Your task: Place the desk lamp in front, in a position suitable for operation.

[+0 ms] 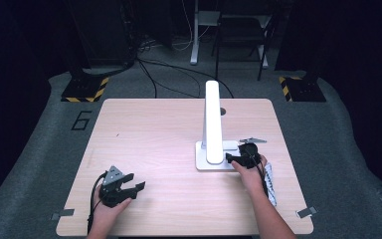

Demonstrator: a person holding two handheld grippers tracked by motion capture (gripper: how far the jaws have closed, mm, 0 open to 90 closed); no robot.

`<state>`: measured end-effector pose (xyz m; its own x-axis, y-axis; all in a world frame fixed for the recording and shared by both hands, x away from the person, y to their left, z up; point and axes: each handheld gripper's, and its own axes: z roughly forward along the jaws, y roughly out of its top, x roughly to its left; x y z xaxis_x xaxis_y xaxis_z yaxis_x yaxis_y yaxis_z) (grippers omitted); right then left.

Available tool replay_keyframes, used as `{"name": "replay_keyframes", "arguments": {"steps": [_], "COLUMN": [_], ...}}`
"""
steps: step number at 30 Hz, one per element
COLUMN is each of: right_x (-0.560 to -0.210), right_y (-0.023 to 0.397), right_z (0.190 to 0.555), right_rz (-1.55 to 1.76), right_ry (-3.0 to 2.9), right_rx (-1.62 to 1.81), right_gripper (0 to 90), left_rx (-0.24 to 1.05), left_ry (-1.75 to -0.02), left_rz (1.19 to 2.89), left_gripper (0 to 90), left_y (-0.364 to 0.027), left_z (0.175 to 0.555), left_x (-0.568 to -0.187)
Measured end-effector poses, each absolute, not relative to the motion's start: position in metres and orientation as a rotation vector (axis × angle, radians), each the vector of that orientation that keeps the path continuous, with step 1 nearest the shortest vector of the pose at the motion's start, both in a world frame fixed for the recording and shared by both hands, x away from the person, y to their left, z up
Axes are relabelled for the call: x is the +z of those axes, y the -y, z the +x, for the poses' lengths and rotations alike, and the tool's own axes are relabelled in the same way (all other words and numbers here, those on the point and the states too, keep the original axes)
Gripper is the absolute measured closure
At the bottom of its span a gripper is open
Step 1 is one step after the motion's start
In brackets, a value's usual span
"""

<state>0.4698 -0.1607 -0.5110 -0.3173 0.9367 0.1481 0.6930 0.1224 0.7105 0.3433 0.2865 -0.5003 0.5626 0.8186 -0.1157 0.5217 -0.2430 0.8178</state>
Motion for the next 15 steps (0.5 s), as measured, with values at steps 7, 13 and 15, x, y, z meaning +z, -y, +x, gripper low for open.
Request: {"name": "replay_keyframes", "arguments": {"steps": [7, 13, 15], "right_x": [-0.5114, -0.5111, -0.5106], "right_y": [0.1593, 0.1577, 0.1553], "right_z": [0.4714, 0.4704, 0.4698], "right_rz": [1.597, 1.593, 1.592], "right_ry": [-2.072, -2.068, -2.066], "right_rx": [1.008, 1.001, 0.997], "right_gripper": [28.0, 28.0, 27.9], "left_rx": [0.421, 0.432, 0.431], "left_ry": [-1.083, -1.075, -1.074], "left_rz": [1.918, 1.920, 1.922], "left_gripper": [39.3, 39.4, 39.3], "left_y": [-0.2863, -0.2859, -0.2858], "left_z": [0.3432, 0.3432, 0.3434], "left_x": [-0.4999, -0.4999, -0.4998]}}
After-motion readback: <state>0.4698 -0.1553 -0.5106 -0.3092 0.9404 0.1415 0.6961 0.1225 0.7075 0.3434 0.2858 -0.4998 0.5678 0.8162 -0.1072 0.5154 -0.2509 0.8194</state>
